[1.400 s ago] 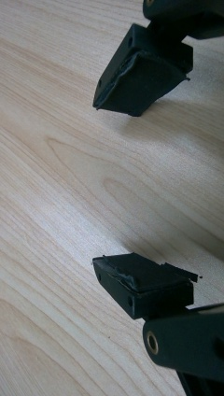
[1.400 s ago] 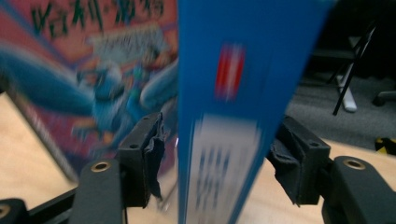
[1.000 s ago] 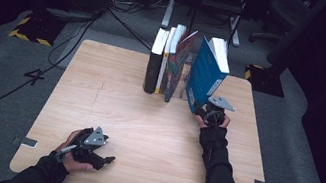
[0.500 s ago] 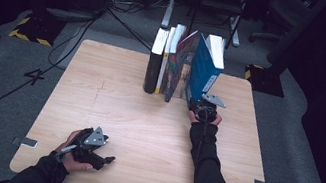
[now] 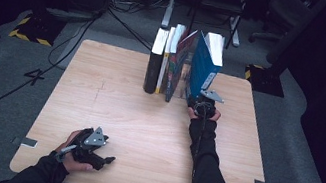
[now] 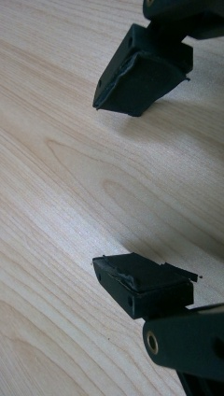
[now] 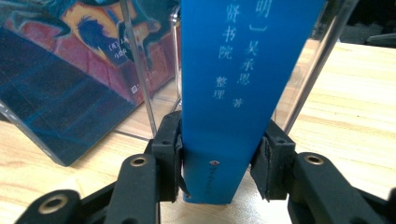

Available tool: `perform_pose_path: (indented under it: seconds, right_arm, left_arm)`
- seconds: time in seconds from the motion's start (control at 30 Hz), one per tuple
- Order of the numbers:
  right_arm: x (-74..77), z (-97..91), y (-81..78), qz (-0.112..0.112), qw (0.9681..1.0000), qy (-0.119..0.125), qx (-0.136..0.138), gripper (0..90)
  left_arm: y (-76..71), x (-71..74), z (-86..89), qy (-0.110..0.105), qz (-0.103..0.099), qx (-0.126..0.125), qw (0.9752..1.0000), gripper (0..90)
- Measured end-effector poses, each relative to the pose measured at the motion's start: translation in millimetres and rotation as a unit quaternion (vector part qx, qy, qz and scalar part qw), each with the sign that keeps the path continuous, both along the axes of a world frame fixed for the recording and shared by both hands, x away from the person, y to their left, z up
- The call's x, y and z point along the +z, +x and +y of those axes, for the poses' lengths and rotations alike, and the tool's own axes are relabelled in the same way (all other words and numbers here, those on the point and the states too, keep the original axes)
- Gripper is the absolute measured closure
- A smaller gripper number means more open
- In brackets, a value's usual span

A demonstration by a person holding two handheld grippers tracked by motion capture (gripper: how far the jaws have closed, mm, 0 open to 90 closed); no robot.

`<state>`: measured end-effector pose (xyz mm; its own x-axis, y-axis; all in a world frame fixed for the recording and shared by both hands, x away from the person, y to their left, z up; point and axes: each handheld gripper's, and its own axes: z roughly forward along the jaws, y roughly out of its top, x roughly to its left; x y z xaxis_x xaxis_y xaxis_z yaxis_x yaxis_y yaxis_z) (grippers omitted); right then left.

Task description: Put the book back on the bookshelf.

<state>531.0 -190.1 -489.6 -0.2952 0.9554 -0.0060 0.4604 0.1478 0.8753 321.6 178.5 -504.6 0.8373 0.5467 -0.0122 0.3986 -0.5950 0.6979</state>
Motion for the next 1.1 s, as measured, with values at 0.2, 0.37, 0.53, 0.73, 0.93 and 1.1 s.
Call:
perform_pose_path:
  seconds: [0.2,0.37,0.53,0.73,0.93,1.1]
  right_arm:
    - [21.0,-4.0,-2.5,-0.020,0.9997,-0.006,0.013,55.5]
    - [40.0,-4.9,-4.2,-0.025,0.9991,-0.020,0.027,52.2]
    - [46.6,-8.1,-9.6,-0.012,0.9982,-0.034,0.047,47.2]
    - [59.4,-17.2,-18.3,-0.010,0.9967,-0.038,0.071,41.7]
    - [70.5,-20.6,-27.5,-0.006,0.9932,-0.064,0.097,37.5]
    - [77.7,-21.2,-39.7,-0.004,0.9883,-0.085,0.126,34.3]
  left_arm:
    - [0.1,0.0,0.0,0.000,0.000,0.000,1.0000,21.0]
    - [0.1,0.0,0.0,0.000,0.000,0.000,1.0000,20.9]
    - [0.0,0.0,0.0,0.000,0.000,0.000,1.0000,21.0]
    - [0.0,0.0,0.0,0.000,0.000,0.000,1.0000,21.0]
    - [0.5,0.0,0.0,0.000,0.000,-0.002,1.0000,20.8]
    - [0.5,0.0,0.0,0.000,0.000,-0.001,1.0000,20.8]
